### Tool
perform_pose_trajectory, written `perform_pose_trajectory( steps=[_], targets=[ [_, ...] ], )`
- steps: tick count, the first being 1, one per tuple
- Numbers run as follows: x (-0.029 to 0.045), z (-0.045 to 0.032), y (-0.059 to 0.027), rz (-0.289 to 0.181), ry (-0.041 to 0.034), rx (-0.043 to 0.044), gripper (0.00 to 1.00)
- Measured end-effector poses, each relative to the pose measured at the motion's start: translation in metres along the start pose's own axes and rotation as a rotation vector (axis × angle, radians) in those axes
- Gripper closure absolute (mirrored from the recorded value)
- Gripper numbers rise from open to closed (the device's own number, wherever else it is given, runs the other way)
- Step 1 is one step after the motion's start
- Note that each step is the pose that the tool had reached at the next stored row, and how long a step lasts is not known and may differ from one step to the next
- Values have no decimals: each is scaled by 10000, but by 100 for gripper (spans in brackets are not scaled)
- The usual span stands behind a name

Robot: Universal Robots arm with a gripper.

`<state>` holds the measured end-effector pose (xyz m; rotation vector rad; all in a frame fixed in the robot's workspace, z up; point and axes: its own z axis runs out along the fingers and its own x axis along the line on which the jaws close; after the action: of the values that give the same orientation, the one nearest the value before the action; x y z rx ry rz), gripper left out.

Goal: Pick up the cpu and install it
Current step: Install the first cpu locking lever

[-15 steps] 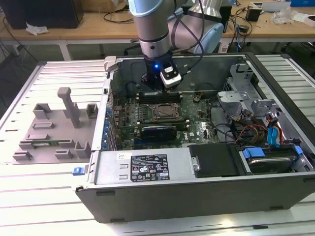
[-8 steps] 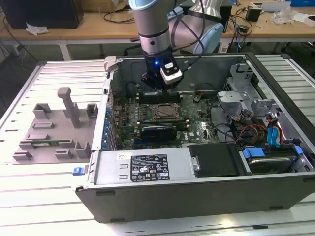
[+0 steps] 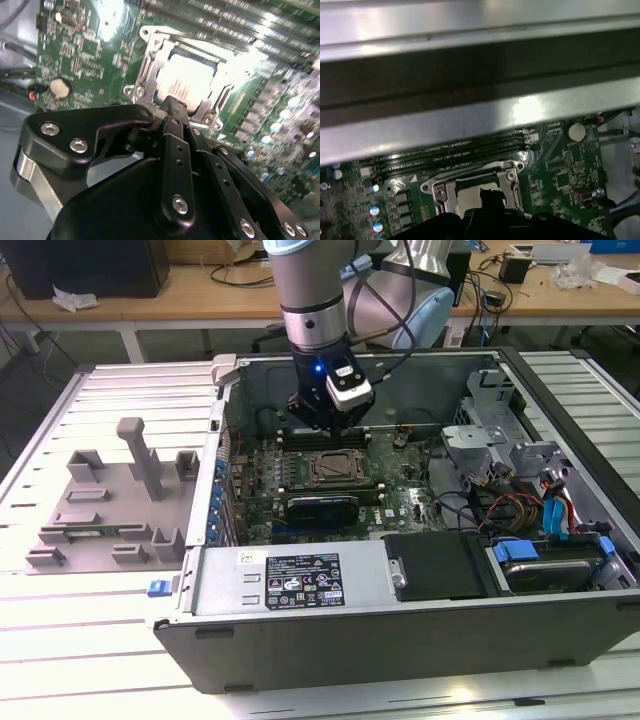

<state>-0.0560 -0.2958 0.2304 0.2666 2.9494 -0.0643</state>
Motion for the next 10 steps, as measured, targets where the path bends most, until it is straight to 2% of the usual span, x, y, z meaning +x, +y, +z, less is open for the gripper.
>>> perform_pose_trajectory(
  steps=[3, 4, 8, 10],
  targets=[
    [-6, 3, -20, -52, 37, 266, 89],
    [-7, 3, -27, -60, 60, 306, 89],
    [-21, 7, -80, -77, 182, 390, 89],
    [-37, 13, -155, -86, 268, 405, 89]
  ],
)
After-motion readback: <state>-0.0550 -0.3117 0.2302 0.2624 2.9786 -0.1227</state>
